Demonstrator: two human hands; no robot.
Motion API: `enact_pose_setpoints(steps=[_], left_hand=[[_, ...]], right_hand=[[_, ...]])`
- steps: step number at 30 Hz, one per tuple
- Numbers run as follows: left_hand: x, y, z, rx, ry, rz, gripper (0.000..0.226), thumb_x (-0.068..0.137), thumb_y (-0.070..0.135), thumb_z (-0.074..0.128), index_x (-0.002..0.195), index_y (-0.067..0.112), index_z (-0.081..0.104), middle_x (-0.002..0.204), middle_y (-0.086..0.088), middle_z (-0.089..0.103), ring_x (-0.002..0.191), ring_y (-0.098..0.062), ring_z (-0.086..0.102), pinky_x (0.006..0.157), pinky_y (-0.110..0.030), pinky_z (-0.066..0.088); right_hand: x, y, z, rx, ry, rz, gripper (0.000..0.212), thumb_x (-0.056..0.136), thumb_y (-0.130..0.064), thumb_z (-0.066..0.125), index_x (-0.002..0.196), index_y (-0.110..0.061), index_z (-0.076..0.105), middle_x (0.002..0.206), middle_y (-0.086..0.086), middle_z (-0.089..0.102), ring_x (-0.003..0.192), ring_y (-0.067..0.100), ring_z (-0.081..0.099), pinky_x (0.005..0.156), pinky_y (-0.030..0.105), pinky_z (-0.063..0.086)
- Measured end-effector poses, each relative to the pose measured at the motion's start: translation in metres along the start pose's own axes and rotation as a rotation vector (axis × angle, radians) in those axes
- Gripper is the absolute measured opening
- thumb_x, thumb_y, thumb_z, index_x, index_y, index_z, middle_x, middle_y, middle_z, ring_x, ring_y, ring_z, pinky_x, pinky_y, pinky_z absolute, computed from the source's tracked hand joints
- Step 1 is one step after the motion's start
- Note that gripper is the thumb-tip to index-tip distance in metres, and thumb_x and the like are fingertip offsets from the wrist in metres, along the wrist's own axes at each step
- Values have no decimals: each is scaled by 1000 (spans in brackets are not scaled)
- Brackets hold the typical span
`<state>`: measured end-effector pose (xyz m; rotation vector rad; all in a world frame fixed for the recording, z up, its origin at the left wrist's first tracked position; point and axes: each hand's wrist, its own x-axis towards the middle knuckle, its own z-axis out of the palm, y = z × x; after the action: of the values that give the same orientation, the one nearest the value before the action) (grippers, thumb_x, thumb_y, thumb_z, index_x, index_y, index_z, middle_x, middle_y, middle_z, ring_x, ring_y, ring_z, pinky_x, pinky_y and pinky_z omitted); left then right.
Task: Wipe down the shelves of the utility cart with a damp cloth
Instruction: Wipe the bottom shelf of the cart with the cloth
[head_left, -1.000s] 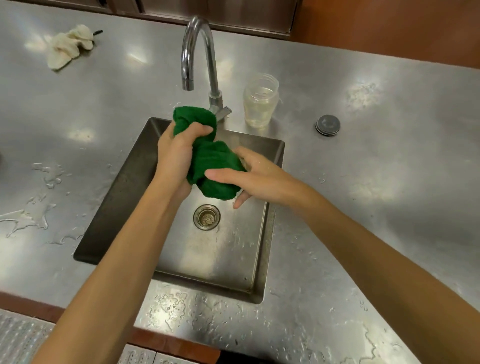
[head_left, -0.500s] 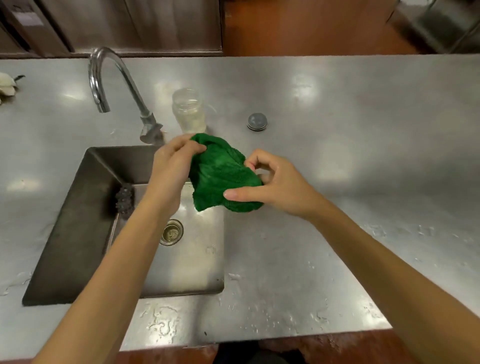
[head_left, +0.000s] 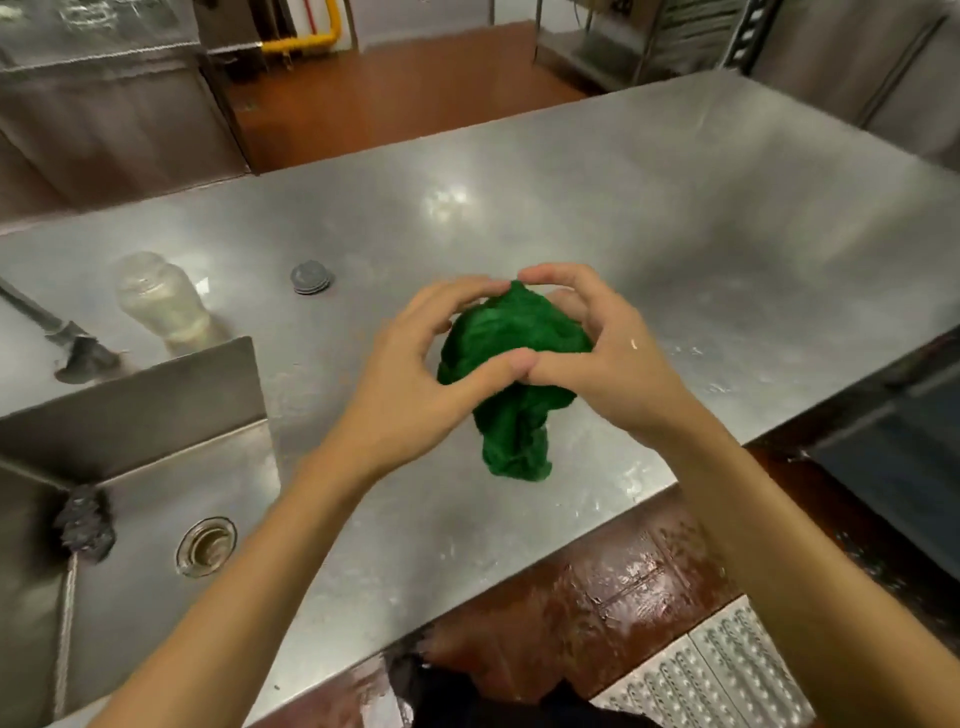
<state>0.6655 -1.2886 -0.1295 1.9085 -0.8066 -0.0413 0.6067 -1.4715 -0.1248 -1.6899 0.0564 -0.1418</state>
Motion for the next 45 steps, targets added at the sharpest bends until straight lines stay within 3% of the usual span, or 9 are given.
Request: enact_pose_setpoints(steps=[5,9,14,19,26,30,34,39,45], left_hand=[[10,38,75,45,-53,63,50,72,55,77,118,37,66,98,10,59,89,-10,61,84,-24,51],[22,71,132,25,-189,111,57,64,51,86,116,33,70,78,10,55,74,-4,56,74,-26,50],[39,110,193,90,-328,220,58,53,41,93,107,27,77,66,9,54,62,-4,52,66,-26,45],[56,148,250,81,-381,358,45,58,51,83,91,21,81,71,-5,64,70,-14,55,64,-29,42],[92,183,340,72,-513,429,46,77,66,62,81,23,75,79,-2,62,77,-15,59,76,-36,46],[118,199,396,57,-683,487,45,93,53,55,77,12,67,76,-2,59,75,-10,55,73,-35,41],[158,207,449,-64,-847,322,46,95,51,57,73,12,64,60,0,57,53,-6,52,60,-32,42],[188,215,504,-365,-1027,15,57,94,52,59,92,-4,68,81,-23,65,76,-23,64,78,-45,53],[205,227,551,-502,-1110,-188,40,95,42,61,85,7,76,92,-19,75,87,-29,71,90,-45,55]], right_hand=[[-62,6,-78,-87,57,-30,74,69,9,68,129,-34,57,128,-2,62,108,21,67,79,39,58],[-111,16,-130,-207,195,17,80,72,8,77,136,-30,49,119,-4,63,101,8,67,79,31,58],[-168,26,-182,-604,366,60,81,68,-25,87,139,-29,49,126,-9,59,115,8,57,97,31,49],[-214,43,-236,-827,582,111,67,66,-45,81,128,-30,59,107,-3,46,101,15,48,88,28,45],[-262,70,-299,-857,742,203,58,66,-7,69,121,-23,56,111,-7,47,104,14,43,84,27,38],[-267,79,-338,-750,754,321,54,70,-6,64,117,-27,47,108,-2,57,96,16,56,74,29,45],[-275,89,-378,-660,886,372,56,79,-8,60,129,-22,40,126,1,52,115,15,52,92,32,46],[-284,97,-420,-615,1084,426,34,88,-1,53,111,-25,51,110,-5,60,103,7,59,86,25,49],[-260,115,-432,-541,855,492,52,80,-33,69,129,-29,52,121,-16,54,111,-6,51,88,5,40]])
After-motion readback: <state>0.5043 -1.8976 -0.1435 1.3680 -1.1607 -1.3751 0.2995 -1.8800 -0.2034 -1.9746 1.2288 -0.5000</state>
